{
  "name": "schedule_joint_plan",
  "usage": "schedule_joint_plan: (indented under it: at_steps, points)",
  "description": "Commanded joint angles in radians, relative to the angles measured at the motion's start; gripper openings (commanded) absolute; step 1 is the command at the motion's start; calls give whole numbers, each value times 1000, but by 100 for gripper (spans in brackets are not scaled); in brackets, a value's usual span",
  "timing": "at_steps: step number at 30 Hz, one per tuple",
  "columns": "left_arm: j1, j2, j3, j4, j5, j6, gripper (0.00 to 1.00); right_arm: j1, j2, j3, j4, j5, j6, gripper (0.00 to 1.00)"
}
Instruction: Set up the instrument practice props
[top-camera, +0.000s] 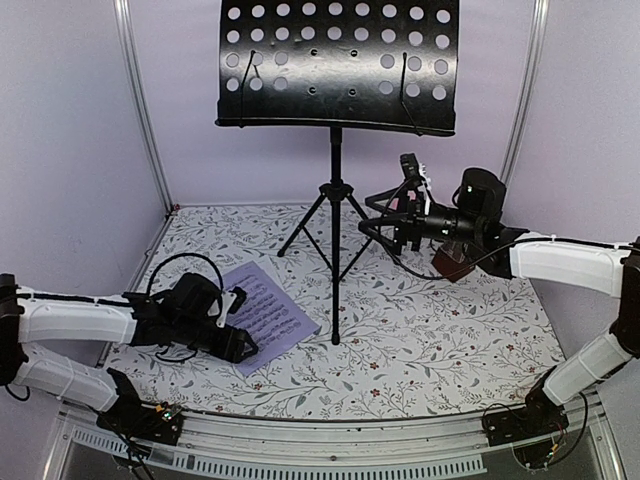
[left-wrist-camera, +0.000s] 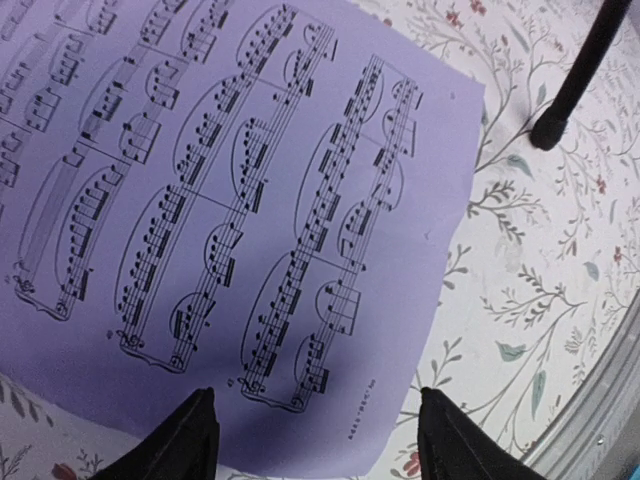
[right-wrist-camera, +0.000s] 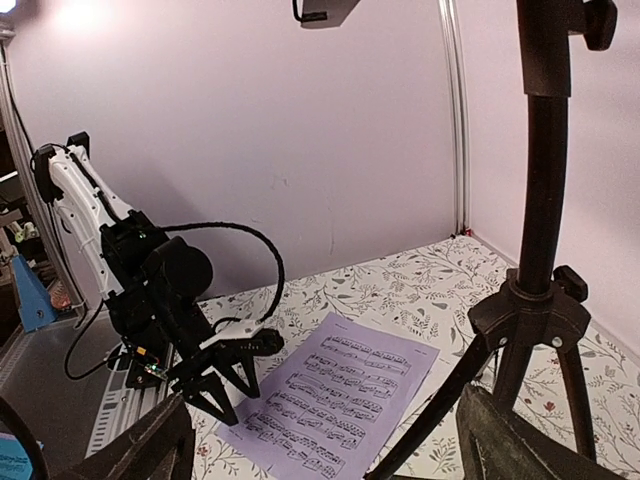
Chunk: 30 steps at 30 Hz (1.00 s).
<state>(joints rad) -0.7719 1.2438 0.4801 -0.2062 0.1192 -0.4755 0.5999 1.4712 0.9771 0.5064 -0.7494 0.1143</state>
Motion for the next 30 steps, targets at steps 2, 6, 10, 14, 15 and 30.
schedule_joint_plan:
  at_steps: [2, 6, 10, 14, 15, 30]
  points:
    - [-11, -212, 8, -69, -71, -130, 69, 43, -59, -62, 12, 55, 51, 91]
    - [-12, -373, -31, -99, -190, -326, 72, 109, -59, -72, -31, 150, 67, 88]
    - [28, -487, -54, -161, -354, -478, 76, 198, 5, -30, -131, 297, 41, 83]
    - [183, -522, -106, -63, -261, -483, 76, 263, 71, 15, -167, 392, 49, 80]
    - [225, -507, -123, -29, -213, -479, 76, 281, 86, 26, -169, 407, 50, 80]
    - [387, -431, -345, 355, 22, -601, 70, 473, 427, 298, -308, 679, 29, 45]
